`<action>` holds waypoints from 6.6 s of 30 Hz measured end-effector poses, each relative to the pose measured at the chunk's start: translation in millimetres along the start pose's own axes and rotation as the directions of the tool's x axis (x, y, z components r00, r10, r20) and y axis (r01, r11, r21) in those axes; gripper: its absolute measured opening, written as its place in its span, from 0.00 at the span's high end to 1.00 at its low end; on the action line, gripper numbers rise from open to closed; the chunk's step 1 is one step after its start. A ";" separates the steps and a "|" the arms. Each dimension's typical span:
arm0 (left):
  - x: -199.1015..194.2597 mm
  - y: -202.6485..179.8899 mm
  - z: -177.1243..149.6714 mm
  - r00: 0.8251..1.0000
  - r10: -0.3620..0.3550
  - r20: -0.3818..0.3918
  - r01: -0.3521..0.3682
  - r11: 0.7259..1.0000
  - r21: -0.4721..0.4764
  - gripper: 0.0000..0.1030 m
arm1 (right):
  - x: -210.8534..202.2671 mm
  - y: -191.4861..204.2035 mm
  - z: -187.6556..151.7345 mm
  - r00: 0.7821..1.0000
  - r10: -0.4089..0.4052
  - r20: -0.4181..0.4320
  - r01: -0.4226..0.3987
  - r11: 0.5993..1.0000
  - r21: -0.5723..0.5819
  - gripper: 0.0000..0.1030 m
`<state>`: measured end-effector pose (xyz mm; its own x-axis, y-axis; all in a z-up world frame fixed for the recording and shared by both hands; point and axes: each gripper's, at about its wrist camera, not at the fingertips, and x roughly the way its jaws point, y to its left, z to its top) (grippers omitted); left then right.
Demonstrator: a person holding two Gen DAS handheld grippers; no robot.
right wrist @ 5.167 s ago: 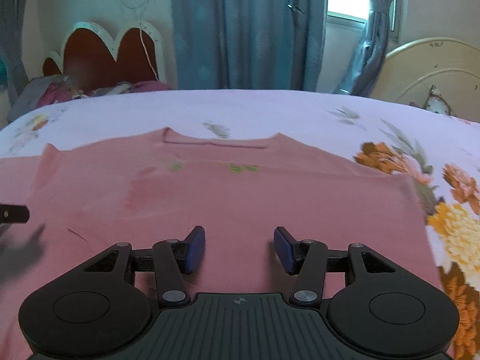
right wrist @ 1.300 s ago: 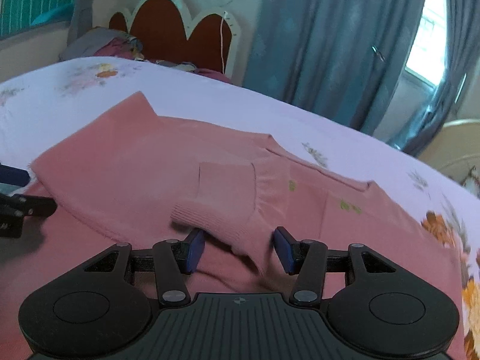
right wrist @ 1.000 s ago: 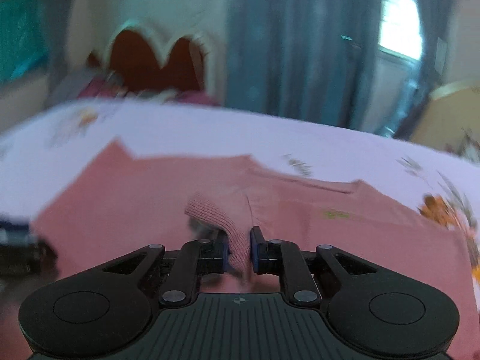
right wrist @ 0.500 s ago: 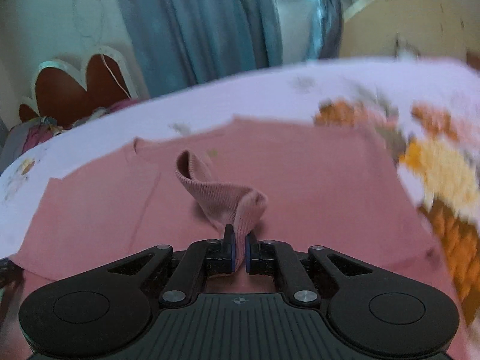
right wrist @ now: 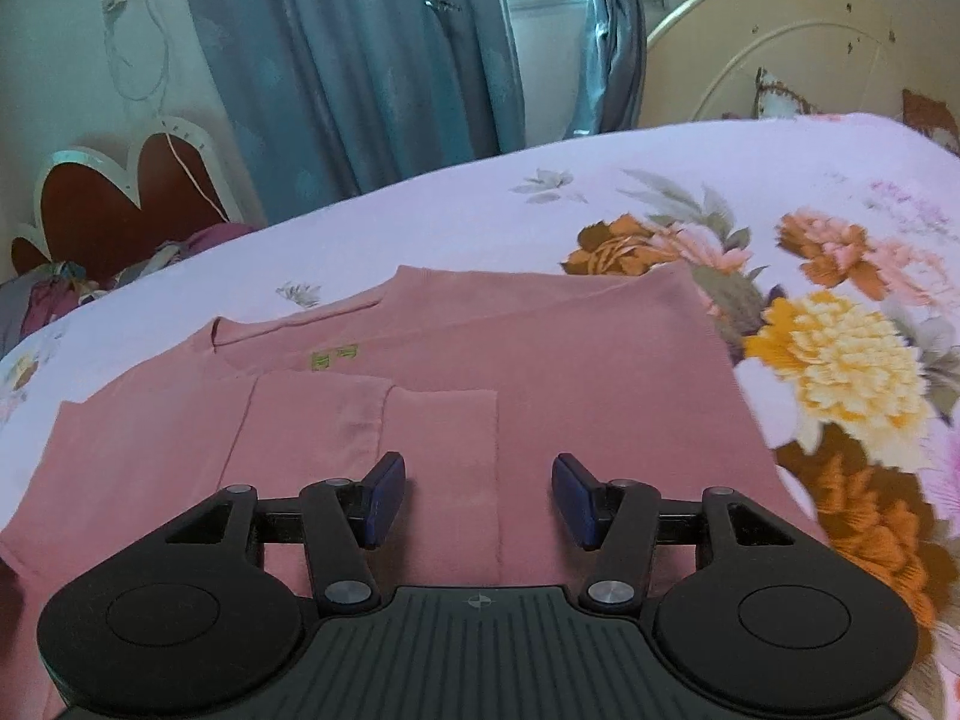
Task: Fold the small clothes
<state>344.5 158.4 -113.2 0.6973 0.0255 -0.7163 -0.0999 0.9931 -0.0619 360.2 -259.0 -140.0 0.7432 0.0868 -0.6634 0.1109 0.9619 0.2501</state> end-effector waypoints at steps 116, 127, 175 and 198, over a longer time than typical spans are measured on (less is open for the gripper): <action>-90.4 -98.1 -104.1 1.000 0.004 -0.030 0.000 0.993 0.117 0.40 | -149.0 7.3 -109.5 0.979 0.185 -0.088 -0.204 0.921 -0.331 0.65; -120.3 -90.8 -129.8 0.999 0.008 -0.044 -0.004 0.994 0.107 0.35 | -187.6 -4.6 -141.7 0.985 0.154 -0.082 -0.172 0.940 -0.295 0.65; -177.4 9.8 -229.1 0.982 -0.159 -0.102 0.156 0.987 -0.036 0.57 | -278.5 -59.6 -232.3 0.989 -0.138 -0.059 0.136 0.990 -0.044 0.38; -195.5 -0.4 -137.4 0.952 -0.277 0.130 0.287 0.955 -0.068 0.95 | -289.3 -47.6 -146.0 0.992 -0.004 0.129 0.003 1.000 0.011 0.90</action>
<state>110.8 137.3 -68.7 0.7836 -0.2361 -0.5747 0.0570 0.9484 -0.3119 43.5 -291.9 -63.0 0.8219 0.0483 -0.5676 0.1203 0.9592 0.2559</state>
